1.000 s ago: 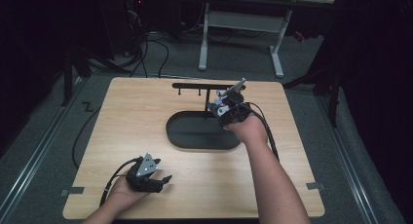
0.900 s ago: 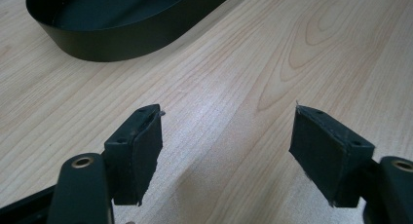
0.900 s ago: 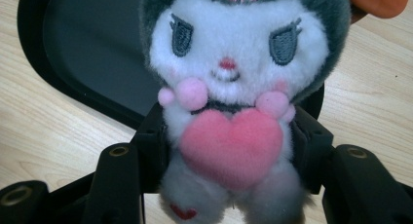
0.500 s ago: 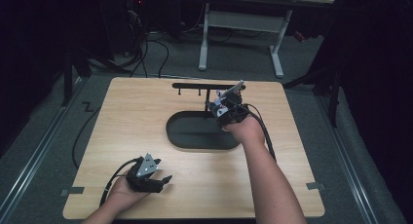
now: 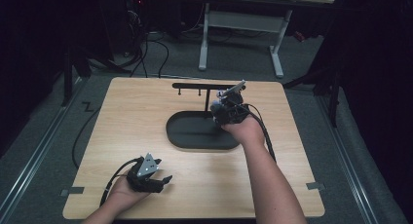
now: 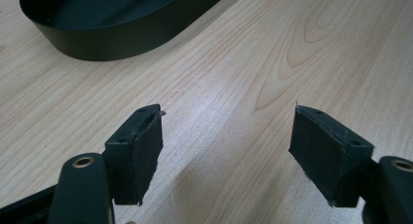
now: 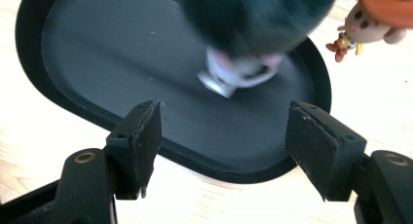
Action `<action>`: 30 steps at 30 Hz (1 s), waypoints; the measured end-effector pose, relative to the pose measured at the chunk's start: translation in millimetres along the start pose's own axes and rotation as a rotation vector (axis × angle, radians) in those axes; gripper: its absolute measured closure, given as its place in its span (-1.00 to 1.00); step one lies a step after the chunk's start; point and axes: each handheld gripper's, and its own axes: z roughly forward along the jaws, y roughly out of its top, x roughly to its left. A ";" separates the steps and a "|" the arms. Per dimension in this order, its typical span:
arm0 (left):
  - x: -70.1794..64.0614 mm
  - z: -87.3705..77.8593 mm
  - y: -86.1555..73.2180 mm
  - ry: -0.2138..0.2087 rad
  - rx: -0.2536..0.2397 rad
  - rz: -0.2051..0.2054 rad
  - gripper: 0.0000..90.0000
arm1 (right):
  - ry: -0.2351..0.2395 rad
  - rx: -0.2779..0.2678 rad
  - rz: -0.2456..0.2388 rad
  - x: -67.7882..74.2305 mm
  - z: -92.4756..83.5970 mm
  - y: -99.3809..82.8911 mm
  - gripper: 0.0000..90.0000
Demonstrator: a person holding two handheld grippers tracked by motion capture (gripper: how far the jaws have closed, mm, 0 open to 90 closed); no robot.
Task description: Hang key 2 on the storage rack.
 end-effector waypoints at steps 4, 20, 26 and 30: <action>-0.6 0.5 0.4 -0.001 0.004 0.005 -0.38 | 0.002 -0.005 0.002 -0.9 -0.9 -3.7 -0.33; -1.8 2.1 0.5 -0.005 0.009 0.007 -0.38 | 0.037 0.015 -0.011 -4.3 3.9 -28.3 -0.26; -2.1 2.9 0.0 -0.003 0.014 0.008 -0.38 | 0.034 0.010 -0.030 -9.2 7.6 -39.5 -0.26; -2.2 3.1 -0.6 -0.002 0.018 0.007 -0.38 | 0.061 -0.010 -0.021 -14.1 10.8 -52.0 -0.26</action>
